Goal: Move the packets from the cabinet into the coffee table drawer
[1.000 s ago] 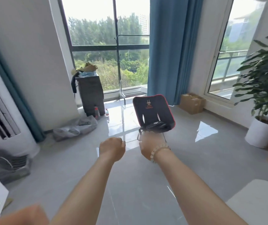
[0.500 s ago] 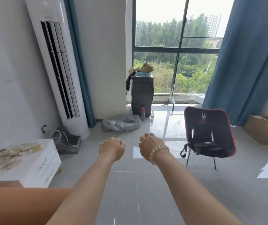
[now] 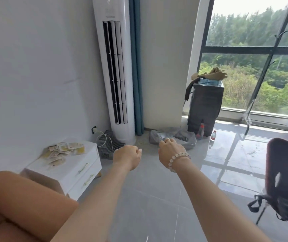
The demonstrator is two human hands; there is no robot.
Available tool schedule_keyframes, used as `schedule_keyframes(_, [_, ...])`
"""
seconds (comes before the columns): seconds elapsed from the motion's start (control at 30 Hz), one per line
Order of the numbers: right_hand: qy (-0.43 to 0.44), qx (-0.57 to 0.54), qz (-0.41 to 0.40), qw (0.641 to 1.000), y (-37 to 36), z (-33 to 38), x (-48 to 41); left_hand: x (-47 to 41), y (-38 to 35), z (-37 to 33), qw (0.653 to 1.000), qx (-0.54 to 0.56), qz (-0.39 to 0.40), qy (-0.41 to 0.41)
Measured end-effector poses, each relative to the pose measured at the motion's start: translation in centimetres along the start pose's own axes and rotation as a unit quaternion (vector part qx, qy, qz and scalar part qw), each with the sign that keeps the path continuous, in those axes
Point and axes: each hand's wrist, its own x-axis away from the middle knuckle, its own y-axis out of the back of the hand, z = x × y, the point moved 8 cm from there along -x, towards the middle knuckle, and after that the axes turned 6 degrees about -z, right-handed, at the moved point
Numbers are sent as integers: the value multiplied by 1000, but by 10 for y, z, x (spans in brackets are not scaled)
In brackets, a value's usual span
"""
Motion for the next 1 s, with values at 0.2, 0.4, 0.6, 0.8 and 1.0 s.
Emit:
schedule_keyframes(0.2, [99, -11, 64, 993, -44, 51, -52, -27, -14, 58, 995, -40, -6, 87])
schedule_keyframes(0.4, [135, -37, 64, 988, -59, 78, -112, -71, -15, 105, 989, -43, -17, 141])
schedule_keyframes(0.6, [157, -23, 78, 984, -85, 110, -190, -134, -28, 142, 987, -37, -6, 154])
schedule_keyframes(0.8, [191, -21, 78, 978, -96, 161, -282, -206, -25, 210, 980, -25, -37, 194])
schedule_keyframes(1.0, [213, -15, 90, 973, -119, 198, -347, -259, -36, 261, 977, -33, -31, 209])
